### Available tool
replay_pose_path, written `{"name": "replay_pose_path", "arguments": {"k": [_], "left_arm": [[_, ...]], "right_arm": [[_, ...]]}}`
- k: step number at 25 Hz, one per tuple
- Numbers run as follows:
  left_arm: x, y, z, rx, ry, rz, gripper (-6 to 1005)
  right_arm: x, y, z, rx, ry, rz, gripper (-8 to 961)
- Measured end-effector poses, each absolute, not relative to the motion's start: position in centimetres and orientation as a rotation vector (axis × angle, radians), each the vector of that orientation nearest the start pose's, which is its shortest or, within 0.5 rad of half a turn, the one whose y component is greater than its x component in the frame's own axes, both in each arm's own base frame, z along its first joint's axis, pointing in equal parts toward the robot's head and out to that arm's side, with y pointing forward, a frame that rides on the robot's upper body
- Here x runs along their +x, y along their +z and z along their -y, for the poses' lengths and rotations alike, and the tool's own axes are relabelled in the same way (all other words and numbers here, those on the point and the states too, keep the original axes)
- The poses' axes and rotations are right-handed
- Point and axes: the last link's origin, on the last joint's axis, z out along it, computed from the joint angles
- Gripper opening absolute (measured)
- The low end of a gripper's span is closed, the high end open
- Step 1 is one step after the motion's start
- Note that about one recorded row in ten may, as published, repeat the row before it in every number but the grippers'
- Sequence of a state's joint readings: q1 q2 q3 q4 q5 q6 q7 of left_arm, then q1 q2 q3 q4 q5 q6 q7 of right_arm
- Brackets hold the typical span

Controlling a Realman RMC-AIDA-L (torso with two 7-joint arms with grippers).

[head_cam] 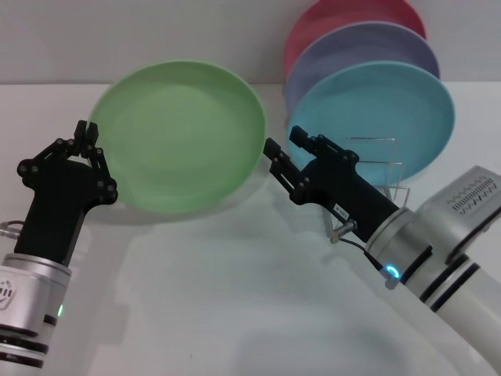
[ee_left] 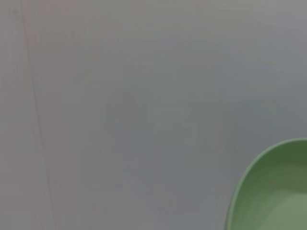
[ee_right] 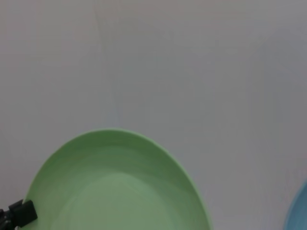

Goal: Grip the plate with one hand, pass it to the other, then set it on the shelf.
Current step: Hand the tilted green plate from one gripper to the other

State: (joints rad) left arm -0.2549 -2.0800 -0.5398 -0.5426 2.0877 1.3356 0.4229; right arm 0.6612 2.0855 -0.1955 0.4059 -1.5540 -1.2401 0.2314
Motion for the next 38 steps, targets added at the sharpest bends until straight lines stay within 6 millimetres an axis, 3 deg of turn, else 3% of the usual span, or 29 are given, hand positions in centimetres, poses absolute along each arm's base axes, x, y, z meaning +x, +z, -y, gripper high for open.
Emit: {"name": "replay_pose_path", "arguments": {"k": [14, 38], "left_arm": [[-25.9, -5.6, -27.1, -1.579, -0.618, 0.131, 34], [-26.1, -5.6, -26.9, -1.56, -0.558, 0.116, 34]], "right_arm": [[21.4, -11.4, -32.9, -2.106, 0.961, -0.589, 477], [20.4, -12.1, -34.1, -2.128, 0.919, -0.603, 475]]}}
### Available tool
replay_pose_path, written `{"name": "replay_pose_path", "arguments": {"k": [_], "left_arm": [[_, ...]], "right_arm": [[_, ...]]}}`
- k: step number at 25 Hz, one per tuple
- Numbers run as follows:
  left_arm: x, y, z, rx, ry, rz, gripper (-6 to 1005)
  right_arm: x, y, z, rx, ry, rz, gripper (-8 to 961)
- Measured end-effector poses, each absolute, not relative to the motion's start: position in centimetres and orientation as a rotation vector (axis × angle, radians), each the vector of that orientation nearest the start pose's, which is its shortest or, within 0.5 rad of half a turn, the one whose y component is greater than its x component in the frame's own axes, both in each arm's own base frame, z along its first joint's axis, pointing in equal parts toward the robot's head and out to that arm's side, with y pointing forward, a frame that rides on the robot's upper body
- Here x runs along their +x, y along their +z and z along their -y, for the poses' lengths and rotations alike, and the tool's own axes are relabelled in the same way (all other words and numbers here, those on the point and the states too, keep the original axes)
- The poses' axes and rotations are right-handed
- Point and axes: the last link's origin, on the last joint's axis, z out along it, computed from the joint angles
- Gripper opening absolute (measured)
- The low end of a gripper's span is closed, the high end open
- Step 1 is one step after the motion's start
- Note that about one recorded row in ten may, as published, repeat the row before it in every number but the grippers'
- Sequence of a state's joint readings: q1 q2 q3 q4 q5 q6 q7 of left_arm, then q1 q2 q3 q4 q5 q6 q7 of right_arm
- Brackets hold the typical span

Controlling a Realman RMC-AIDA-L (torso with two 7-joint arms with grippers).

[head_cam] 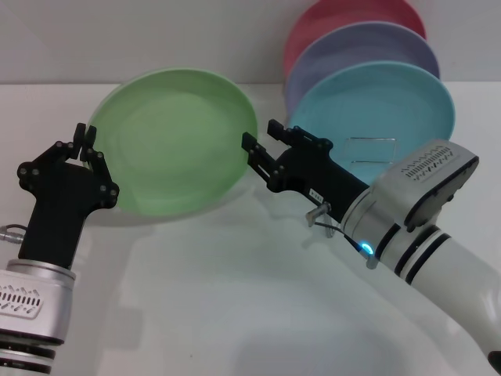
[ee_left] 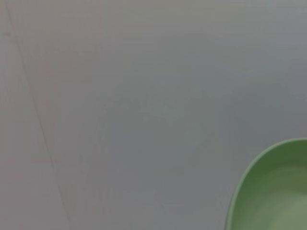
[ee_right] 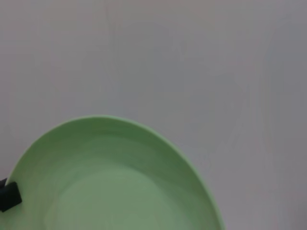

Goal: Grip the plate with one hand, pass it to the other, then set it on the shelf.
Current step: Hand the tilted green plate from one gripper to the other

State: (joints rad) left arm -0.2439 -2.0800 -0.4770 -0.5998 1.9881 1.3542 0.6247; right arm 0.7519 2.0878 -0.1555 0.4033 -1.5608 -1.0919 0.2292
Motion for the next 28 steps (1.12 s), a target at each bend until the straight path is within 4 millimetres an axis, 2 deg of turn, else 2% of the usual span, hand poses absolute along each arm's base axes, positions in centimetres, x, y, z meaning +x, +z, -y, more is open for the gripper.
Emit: {"name": "replay_pose_path", "arguments": {"k": [13, 19, 28], "left_arm": [[-26.13, -5.59, -26.94, -1.559, -0.543, 0.101, 34], [-26.18, -5.54, -27.05, -1.555, -0.538, 0.105, 34], [-26.2, -5.52, -27.23, -1.552, -0.53, 0.107, 34]], "right_arm": [[20.18, -12.2, -34.32, -2.126, 0.917, -0.608, 452], [20.07, -12.3, -34.45, -2.134, 0.909, -0.606, 361], [19.85, -12.42, -34.66, -2.144, 0.9, -0.602, 361]]}}
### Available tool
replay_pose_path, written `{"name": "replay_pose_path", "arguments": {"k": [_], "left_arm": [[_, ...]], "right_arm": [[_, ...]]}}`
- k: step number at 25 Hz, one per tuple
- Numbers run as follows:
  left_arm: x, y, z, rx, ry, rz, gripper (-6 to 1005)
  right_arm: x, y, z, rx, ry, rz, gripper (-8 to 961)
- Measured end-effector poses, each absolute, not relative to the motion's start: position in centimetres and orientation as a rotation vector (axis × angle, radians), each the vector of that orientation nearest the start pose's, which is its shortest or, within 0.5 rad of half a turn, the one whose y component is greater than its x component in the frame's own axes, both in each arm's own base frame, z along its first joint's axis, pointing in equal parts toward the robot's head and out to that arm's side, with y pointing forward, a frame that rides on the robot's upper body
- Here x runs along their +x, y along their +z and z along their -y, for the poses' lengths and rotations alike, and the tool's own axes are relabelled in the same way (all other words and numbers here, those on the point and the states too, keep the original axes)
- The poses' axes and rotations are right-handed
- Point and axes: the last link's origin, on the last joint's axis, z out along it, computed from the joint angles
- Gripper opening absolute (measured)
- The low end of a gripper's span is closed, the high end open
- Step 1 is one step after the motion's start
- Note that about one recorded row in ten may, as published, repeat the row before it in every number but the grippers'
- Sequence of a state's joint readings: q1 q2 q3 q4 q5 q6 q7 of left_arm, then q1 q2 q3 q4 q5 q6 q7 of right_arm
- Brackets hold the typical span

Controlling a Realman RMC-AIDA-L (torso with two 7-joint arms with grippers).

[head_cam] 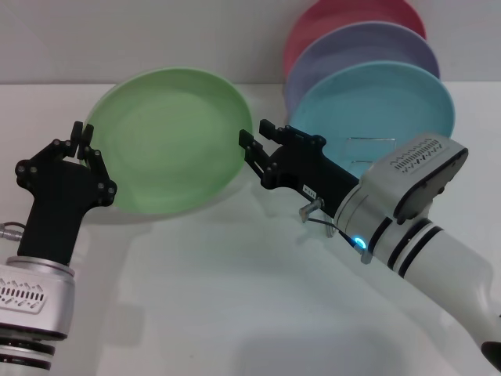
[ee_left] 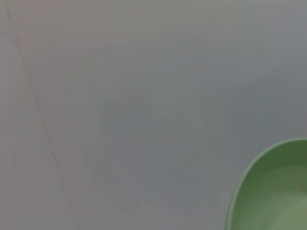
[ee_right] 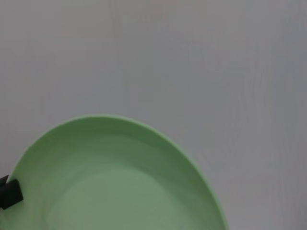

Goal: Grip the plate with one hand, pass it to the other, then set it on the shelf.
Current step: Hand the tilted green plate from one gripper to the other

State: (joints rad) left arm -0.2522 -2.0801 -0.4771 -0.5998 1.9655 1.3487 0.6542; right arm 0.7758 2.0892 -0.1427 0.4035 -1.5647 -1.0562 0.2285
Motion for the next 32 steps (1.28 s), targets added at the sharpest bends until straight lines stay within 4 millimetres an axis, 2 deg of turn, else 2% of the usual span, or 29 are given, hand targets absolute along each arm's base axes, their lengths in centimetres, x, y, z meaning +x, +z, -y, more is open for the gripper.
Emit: {"name": "replay_pose_path", "arguments": {"k": [15, 32], "left_arm": [[-26.0, -5.69, -26.85, -1.556, -0.535, 0.098, 34], [-25.86, -5.73, -26.63, -1.557, -0.544, 0.088, 34]], "right_arm": [[19.69, -12.48, -34.69, -2.147, 0.902, -0.6, 256], [19.68, -12.54, -34.85, -2.127, 0.878, -0.592, 209]]}}
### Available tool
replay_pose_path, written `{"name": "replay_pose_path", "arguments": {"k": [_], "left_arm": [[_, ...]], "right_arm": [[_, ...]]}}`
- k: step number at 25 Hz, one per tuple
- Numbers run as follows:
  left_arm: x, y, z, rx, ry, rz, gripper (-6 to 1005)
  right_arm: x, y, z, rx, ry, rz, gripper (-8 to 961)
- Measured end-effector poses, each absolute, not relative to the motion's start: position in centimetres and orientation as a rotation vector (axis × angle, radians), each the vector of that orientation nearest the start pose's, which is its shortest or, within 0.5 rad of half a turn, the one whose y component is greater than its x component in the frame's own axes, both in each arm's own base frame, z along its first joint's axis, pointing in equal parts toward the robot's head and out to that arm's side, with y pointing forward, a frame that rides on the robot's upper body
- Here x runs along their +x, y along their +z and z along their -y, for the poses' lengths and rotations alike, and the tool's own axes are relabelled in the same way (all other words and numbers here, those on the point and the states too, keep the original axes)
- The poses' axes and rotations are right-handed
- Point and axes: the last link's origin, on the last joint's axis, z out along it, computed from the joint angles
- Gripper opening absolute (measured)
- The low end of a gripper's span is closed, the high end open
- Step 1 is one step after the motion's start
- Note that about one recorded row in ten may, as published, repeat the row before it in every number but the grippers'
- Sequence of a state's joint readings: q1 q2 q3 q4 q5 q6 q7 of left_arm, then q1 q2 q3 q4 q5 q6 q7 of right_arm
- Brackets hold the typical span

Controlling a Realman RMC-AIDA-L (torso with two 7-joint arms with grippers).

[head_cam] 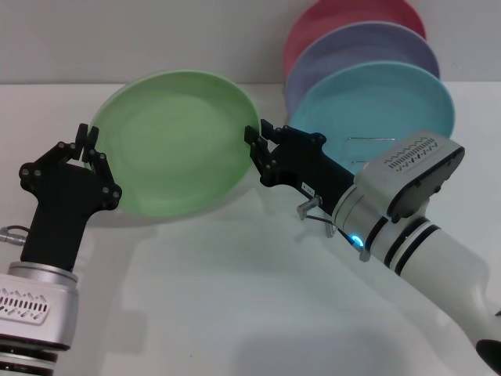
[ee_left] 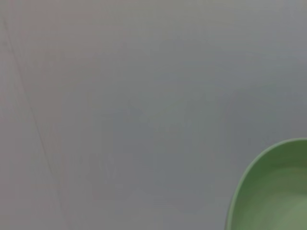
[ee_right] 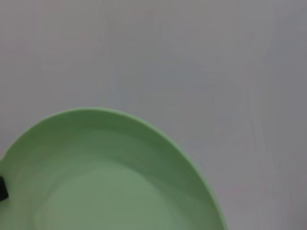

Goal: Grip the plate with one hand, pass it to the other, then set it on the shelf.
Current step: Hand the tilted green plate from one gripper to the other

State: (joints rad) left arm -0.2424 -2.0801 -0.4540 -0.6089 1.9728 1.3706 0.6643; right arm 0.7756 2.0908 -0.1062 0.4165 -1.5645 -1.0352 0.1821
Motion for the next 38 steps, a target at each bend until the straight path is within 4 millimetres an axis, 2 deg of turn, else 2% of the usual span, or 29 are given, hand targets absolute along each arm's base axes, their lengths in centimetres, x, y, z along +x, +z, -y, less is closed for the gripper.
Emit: {"name": "replay_pose_path", "arguments": {"k": [24, 38], "left_arm": [[-25.88, -5.68, -26.57, -1.554, -0.546, 0.084, 35], [-25.88, -5.66, -26.58, -1.552, -0.546, 0.088, 35]], "right_arm": [[19.48, -12.7, -34.76, -2.13, 0.882, -0.598, 139], [19.43, -12.66, -34.91, -2.124, 0.882, -0.603, 140]]}}
